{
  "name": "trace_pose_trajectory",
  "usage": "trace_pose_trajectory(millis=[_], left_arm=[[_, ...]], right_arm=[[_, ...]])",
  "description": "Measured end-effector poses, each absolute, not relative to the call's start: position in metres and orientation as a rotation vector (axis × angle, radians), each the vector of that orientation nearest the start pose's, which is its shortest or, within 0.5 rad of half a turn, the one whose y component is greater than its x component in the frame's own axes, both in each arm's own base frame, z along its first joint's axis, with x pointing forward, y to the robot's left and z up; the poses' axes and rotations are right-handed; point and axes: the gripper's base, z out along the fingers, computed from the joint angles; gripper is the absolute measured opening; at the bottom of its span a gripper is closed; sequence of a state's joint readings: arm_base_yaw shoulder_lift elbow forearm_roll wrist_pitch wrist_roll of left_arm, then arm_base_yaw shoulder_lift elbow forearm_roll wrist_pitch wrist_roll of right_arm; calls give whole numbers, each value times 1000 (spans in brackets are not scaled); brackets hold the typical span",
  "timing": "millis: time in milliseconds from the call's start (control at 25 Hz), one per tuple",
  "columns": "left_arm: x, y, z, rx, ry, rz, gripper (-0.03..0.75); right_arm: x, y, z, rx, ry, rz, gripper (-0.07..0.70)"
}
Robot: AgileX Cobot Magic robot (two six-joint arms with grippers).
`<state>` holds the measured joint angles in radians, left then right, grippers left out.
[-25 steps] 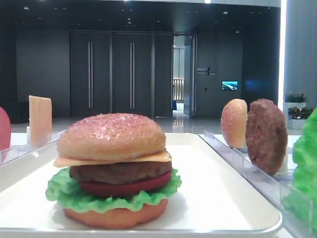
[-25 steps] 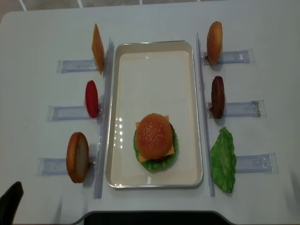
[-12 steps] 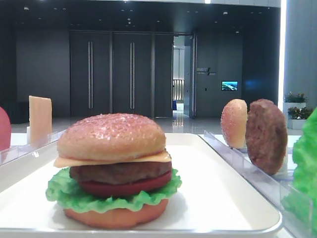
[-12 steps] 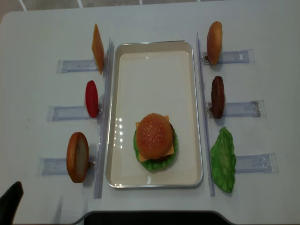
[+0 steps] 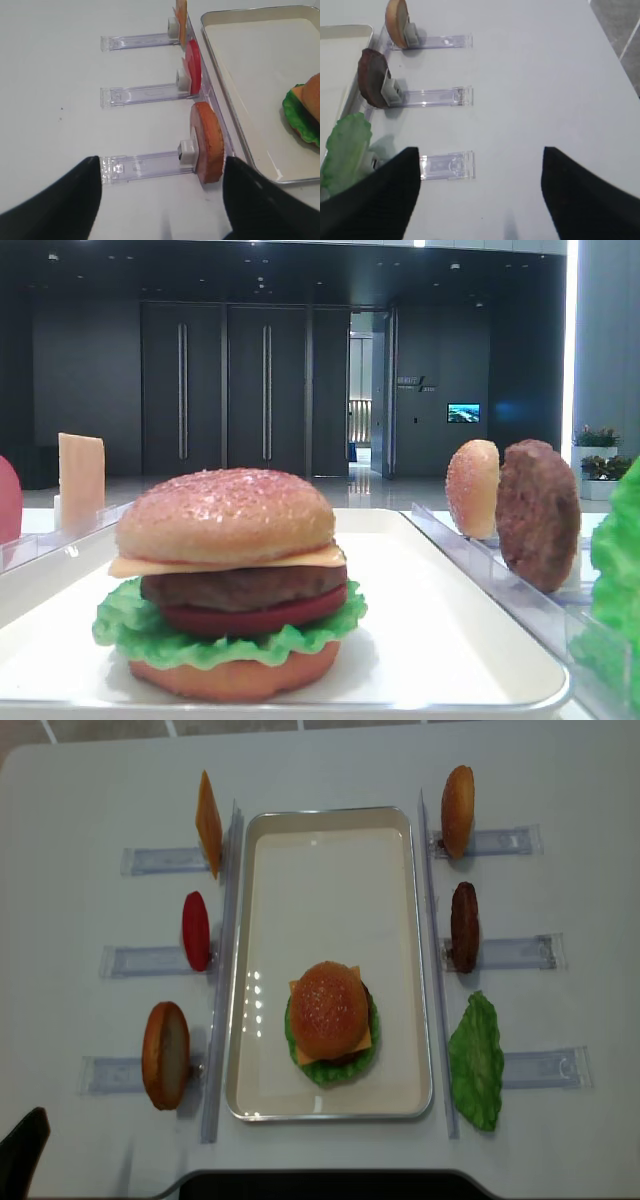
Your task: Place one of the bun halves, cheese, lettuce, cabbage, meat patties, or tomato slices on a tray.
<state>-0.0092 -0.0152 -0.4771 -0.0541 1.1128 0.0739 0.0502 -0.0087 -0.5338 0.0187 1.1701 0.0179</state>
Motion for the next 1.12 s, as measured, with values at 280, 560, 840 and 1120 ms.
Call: trace_pose_trajectory(millis=[280, 560, 840, 1120], left_arm=[[-7, -4, 267, 91, 2101, -27, 576], [-7, -4, 267, 91, 2101, -27, 576], [-7, -4, 267, 91, 2101, -27, 576], [-7, -4, 267, 91, 2101, -27, 576]], right_arm=[[-11, 3, 273, -58, 2107, 84, 486], [-11, 3, 273, -65, 2104, 79, 486], [-11, 3, 273, -65, 2104, 79, 486], [-11, 3, 273, -65, 2104, 79, 486]])
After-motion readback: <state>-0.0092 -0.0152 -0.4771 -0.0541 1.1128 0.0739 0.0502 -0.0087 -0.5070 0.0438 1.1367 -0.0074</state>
